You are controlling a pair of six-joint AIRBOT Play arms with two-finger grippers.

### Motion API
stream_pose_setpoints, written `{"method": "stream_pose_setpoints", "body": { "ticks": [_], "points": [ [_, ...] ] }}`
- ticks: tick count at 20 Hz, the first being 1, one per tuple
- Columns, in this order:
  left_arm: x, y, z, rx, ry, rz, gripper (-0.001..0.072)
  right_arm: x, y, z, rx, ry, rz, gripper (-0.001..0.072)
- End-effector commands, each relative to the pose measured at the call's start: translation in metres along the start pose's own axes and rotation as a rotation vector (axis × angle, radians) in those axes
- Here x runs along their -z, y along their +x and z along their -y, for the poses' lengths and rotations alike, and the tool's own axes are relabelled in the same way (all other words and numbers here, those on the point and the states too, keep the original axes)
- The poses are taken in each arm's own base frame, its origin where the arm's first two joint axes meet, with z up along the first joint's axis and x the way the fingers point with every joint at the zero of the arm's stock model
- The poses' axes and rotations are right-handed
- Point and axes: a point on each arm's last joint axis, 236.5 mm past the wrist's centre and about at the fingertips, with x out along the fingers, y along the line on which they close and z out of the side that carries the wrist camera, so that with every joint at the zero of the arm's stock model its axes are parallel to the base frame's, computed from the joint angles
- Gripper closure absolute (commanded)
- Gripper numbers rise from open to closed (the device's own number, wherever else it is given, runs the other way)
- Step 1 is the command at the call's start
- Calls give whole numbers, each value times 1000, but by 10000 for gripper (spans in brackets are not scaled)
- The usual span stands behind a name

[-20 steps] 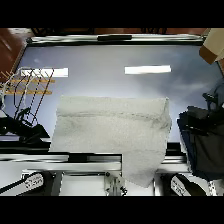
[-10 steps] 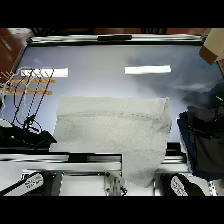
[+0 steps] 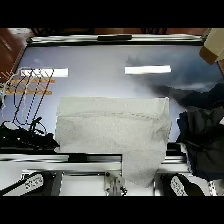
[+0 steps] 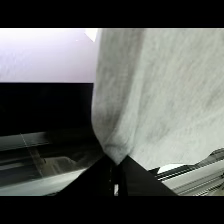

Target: Fold the shirts.

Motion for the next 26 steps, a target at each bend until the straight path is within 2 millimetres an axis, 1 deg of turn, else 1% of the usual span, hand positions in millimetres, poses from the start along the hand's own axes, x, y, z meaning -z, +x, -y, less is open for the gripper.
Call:
{"method": "stream_pose_setpoints", "body": {
  "ticks": [1,3,4,5,6,7,9,11,13,17,18,19,21,22,23,24,25,26],
  "points": [
    [-8,0,-6,-27,6,34,666,46,47,-18,-105,-17,-163,75],
    [-8,0,-7,-28,6,37,666,63,65,-7,-53,-20,-220,75],
    [-8,0,-6,-28,6,36,666,67,71,-6,-48,-10,-229,75],
    [-8,0,-6,-28,5,36,666,66,76,-11,-70,5,-222,76],
    [-8,0,-6,-28,5,36,666,63,79,-20,-108,21,-204,139],
    [-8,0,-6,-28,5,37,666,55,79,-27,-138,32,-172,160],
    [-8,0,-6,-28,5,37,666,47,80,-32,-159,56,-138,161],
    [-9,0,-7,-29,5,40,666,48,82,-33,-160,75,-142,160],
    [-10,0,-7,-31,5,44,666,49,83,-38,-182,90,-145,160],
    [-12,0,-8,-35,5,53,666,52,85,-30,-139,133,-160,162],
    [-12,0,-8,-36,5,54,666,54,87,-30,-107,120,-167,162],
    [-12,0,-8,-36,5,54,666,56,91,-33,-77,85,-173,162],
    [-12,0,-8,-36,5,53,666,59,101,-45,-25,4,-170,162],
    [-12,0,-8,-35,2,52,666,59,104,-48,4,-21,-163,241],
    [-12,0,-8,-35,2,52,666,60,106,-49,35,-31,-158,393],
    [-12,0,-8,-36,3,53,666,60,107,-45,65,-24,-159,532],
    [-12,0,-8,-37,3,54,666,62,106,-40,88,-17,-167,643],
    [-14,-1,-8,-37,5,57,666,65,103,-37,101,-29,-183,642]
  ]
}}
